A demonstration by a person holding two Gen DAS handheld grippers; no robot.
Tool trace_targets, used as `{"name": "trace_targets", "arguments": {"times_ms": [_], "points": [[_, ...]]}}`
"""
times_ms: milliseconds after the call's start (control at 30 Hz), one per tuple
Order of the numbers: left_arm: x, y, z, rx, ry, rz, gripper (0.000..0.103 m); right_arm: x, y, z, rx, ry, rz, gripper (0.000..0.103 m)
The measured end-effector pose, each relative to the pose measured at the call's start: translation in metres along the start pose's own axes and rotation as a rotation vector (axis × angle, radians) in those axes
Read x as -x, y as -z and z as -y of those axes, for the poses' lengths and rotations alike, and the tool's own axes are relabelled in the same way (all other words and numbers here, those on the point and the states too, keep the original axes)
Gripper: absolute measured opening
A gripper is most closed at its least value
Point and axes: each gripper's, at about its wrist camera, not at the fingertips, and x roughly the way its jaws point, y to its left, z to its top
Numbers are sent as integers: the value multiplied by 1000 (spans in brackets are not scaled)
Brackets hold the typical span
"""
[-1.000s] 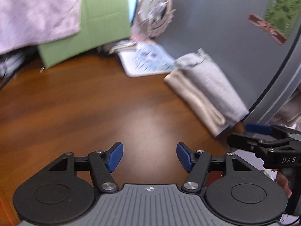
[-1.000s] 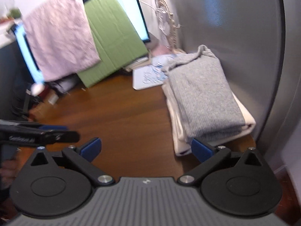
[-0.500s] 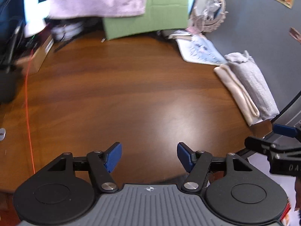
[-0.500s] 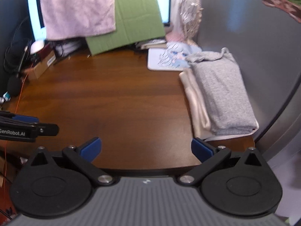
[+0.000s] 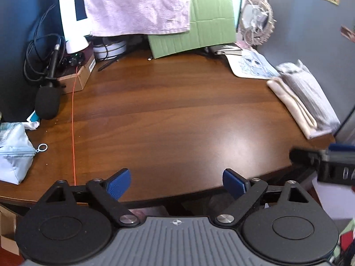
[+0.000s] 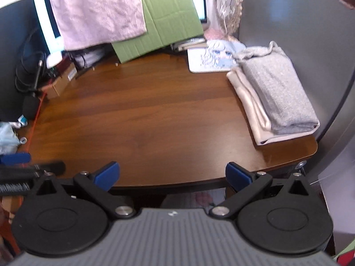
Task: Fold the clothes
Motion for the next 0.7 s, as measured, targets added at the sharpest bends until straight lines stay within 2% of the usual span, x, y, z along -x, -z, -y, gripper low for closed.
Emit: {"name": "trace_targets", "arguments": {"times_ms": [100, 167, 233, 367, 500, 700], "points": [[12, 8, -1, 33, -18, 28, 90, 14, 4, -8, 10, 17, 31, 103], [22, 12, -6, 67, -23, 48, 90, 19, 6, -13, 20, 21, 16, 103], [32, 15, -9, 91, -58, 81, 90, 24, 10, -17, 15, 29, 10, 103], [48, 26, -7, 96, -128, 154, 91, 34, 22, -26, 31, 74, 61, 103], [45, 32, -6, 99, -99, 124, 93, 43, 29, -39, 71, 67, 79, 103], [38, 36, -1, 97, -107, 96, 93, 43, 36, -44, 90, 104, 69, 103]]}}
